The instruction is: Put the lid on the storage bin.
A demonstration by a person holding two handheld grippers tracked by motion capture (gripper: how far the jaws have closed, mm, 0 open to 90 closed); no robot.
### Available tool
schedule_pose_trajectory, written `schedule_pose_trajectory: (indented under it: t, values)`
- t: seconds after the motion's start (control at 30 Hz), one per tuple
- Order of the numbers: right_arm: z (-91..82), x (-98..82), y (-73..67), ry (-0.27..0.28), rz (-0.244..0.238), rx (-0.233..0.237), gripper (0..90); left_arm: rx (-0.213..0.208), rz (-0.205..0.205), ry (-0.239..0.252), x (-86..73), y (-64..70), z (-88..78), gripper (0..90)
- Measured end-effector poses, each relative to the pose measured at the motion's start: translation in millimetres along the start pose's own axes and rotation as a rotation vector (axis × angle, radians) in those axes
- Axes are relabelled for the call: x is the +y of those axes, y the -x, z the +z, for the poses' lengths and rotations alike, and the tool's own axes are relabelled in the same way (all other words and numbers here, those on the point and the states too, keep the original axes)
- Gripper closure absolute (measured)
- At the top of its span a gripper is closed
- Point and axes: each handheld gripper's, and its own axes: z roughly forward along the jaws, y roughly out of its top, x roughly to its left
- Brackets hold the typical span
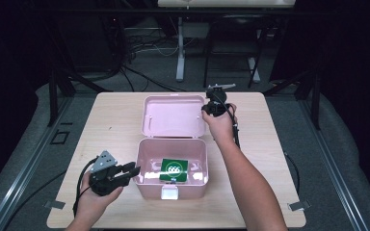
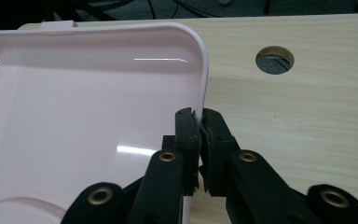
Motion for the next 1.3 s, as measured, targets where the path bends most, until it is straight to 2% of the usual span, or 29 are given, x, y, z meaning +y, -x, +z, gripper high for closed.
schedule_pose_trajectory:
  t: [0.7, 1.3]
  values:
    - [-22.1, 0.0, -5.1, 0.068, -0.033, 0.019, 87.5, 0.000, -0.003, 0.001, -0.2, 0.7, 0.0, 69.6]
    - [-42.9, -4.9, -7.0, 0.128, -0.084, 0.049, 87.7, 0.002, -0.003, 0.002, -0.2, 0.8, 0.1, 69.6]
